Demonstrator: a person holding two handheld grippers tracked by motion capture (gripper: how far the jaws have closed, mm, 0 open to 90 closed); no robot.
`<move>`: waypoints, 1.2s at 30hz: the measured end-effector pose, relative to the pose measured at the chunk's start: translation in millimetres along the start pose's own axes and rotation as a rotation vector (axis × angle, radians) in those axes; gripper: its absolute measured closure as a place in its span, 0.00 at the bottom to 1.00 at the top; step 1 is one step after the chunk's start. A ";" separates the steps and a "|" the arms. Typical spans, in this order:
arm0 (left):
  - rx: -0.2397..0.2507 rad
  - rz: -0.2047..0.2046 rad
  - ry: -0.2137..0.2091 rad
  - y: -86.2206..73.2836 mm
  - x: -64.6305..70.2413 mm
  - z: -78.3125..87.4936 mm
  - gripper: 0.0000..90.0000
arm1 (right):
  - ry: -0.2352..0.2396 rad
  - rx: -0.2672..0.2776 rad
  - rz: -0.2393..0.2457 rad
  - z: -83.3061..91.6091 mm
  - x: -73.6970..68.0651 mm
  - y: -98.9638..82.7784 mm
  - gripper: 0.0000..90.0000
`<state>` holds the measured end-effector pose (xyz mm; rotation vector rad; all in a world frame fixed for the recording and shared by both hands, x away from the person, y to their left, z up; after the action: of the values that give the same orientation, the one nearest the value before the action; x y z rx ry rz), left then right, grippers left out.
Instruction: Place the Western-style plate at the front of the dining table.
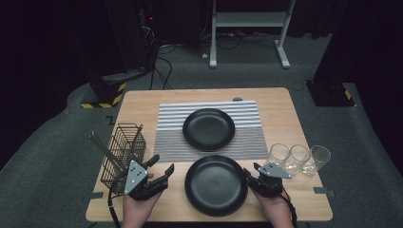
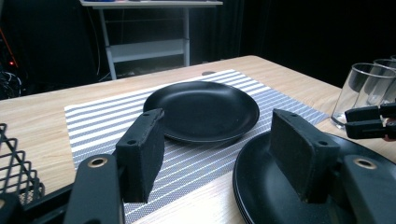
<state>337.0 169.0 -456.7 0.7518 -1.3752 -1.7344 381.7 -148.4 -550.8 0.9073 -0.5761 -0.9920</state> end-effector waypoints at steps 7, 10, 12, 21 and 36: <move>0.013 0.012 0.004 5.0 -1.9 5.1 0.40 | 0.007 0.003 0.010 -0.1 -0.9 0.7 0.60; 0.007 0.006 0.011 6.6 -2.9 6.3 0.41 | 0.010 0.002 0.012 -0.8 -0.3 0.6 0.60; 0.011 0.004 0.016 8.8 -3.7 8.5 0.42 | 0.010 0.001 0.012 -1.0 0.1 0.3 0.60; 0.024 -0.004 0.048 16.8 -11.6 19.2 0.46 | 0.010 0.001 0.016 -1.2 -0.9 0.2 0.60; 0.032 -0.005 0.114 27.7 -32.2 28.3 0.47 | 0.010 0.000 0.000 -3.0 2.4 -0.6 0.60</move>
<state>336.2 208.0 -423.7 0.8590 -1.3278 -1.6502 384.8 -149.5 -552.8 0.9113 -0.5680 -0.9871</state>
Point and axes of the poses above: each handheld gripper's, and its own axes: z roughly backward along the jaws, y roughly out of its top, x roughly to its right, the point moved 8 cm from there along -z, roughly forward along the jaws, and after that the axes turned 2 degrees about -y, right-handed, at the moved point
